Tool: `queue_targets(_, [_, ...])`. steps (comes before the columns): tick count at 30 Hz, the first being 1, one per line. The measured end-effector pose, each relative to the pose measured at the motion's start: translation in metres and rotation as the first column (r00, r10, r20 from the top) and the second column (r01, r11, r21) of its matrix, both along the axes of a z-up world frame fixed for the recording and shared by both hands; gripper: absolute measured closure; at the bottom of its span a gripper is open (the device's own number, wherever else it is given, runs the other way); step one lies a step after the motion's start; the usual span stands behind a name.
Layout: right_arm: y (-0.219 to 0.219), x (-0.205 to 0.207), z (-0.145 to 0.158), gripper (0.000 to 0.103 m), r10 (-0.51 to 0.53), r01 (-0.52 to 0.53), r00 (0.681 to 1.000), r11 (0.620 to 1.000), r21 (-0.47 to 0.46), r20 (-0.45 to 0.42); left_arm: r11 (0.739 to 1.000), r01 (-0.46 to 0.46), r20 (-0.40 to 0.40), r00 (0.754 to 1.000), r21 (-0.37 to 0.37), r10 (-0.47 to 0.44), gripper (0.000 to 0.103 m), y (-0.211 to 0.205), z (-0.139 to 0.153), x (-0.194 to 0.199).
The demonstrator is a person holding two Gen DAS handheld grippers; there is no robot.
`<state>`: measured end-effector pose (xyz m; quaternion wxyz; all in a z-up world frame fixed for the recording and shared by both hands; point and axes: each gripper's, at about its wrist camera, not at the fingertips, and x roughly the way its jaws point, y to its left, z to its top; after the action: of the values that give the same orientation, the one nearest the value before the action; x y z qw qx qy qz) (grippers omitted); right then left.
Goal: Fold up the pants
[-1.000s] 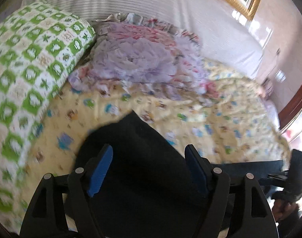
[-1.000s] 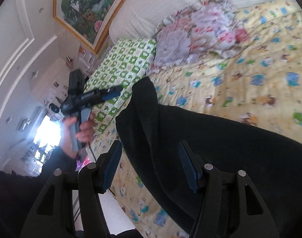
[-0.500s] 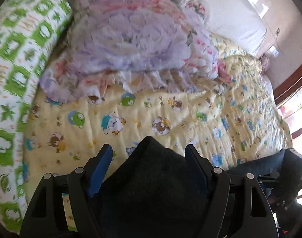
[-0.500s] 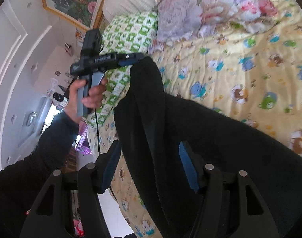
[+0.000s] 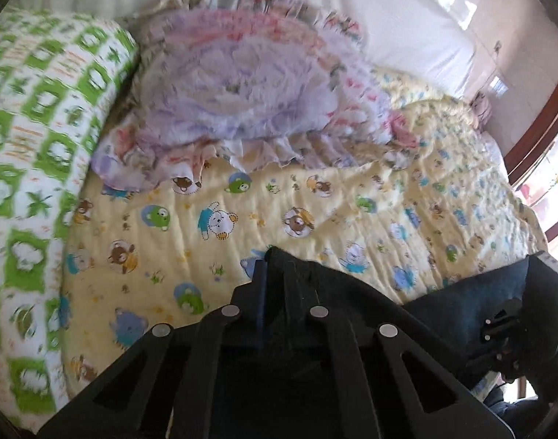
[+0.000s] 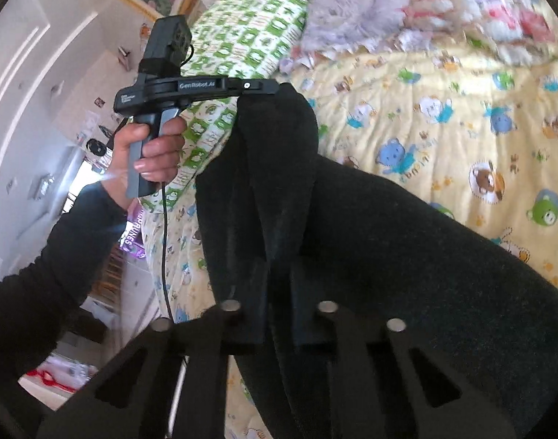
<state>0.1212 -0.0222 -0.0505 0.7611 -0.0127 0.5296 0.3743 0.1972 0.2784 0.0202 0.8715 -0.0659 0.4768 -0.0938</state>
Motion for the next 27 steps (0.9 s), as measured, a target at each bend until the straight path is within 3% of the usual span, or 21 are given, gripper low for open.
queue_targets(9, [0.03, -0.046, 0.023, 0.096, 0.145, -0.14, 0.98, 0.989, -0.046, 0.135, 0.995, -0.052, 0.138, 0.988, -0.089, 0.064, 0.1, 0.009, 0.028, -0.087])
queue_targets(15, [0.04, -0.067, 0.011, 0.096, 0.223, -0.211, 0.966, 0.972, -0.102, 0.133, 0.975, -0.133, 0.138, 0.978, -0.181, 0.159, 0.1, 0.022, 0.01, -0.138])
queue_targets(22, [0.044, -0.074, -0.006, 0.096, 0.243, -0.225, 0.963, 0.963, -0.15, 0.119, 0.939, -0.216, 0.117, 0.96, -0.269, 0.254, 0.099, 0.044, -0.018, -0.162])
queue_targets(23, [0.044, -0.074, -0.007, 0.092, 0.245, -0.226, 0.962, 0.962, -0.155, 0.122, 0.934, -0.22, 0.116, 0.958, -0.283, 0.261, 0.099, 0.047, -0.022, -0.165])
queue_targets(27, [0.046, -0.075, -0.012, 0.092, 0.251, -0.241, 0.965, 0.964, -0.112, 0.079, 0.912, -0.264, 0.092, 0.948, -0.315, 0.306, 0.098, 0.054, -0.037, -0.173])
